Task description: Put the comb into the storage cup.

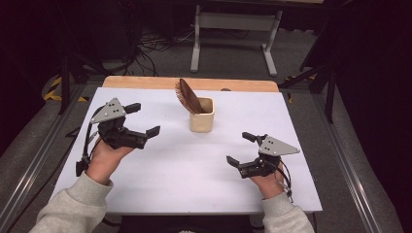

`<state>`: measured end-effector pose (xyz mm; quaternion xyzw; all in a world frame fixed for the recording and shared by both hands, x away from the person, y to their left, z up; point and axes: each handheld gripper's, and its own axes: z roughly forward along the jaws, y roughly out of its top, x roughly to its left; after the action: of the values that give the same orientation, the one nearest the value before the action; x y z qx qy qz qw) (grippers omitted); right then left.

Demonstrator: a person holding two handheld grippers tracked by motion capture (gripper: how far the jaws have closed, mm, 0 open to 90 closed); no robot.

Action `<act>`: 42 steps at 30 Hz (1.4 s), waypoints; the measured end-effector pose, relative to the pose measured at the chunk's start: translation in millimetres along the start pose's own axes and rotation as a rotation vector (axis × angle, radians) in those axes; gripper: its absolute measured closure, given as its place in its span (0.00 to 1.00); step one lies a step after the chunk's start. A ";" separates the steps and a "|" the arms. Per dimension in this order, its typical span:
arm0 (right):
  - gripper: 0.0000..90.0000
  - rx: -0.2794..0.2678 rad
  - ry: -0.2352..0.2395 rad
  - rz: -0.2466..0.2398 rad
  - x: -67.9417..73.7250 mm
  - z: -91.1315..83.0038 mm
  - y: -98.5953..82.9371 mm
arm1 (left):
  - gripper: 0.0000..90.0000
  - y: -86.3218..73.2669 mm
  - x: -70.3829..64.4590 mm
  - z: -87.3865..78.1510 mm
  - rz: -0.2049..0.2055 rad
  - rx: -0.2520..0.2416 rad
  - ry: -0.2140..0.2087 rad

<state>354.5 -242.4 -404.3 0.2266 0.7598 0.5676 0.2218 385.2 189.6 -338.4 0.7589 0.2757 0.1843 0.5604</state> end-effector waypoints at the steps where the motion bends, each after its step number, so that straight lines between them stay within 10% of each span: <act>1: 0.03 -0.004 0.002 0.002 -0.1 0.2 -0.6 | 0.00 -3.1 0.7 -1.8 -0.006 0.007 0.002; 22: 0.02 0.017 0.004 0.007 0.0 -6.1 -19.3 | 0.00 -96.2 7.7 -25.5 -0.067 -0.032 0.031; 42: 0.01 0.043 -0.001 0.026 1.2 -10.7 -41.5 | 0.00 -143.0 11.2 -22.0 -0.099 0.022 0.053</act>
<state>343.3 -260.4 -441.6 0.2416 0.7687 0.5539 0.2096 350.7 244.5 -468.2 0.7454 0.3295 0.1733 0.5530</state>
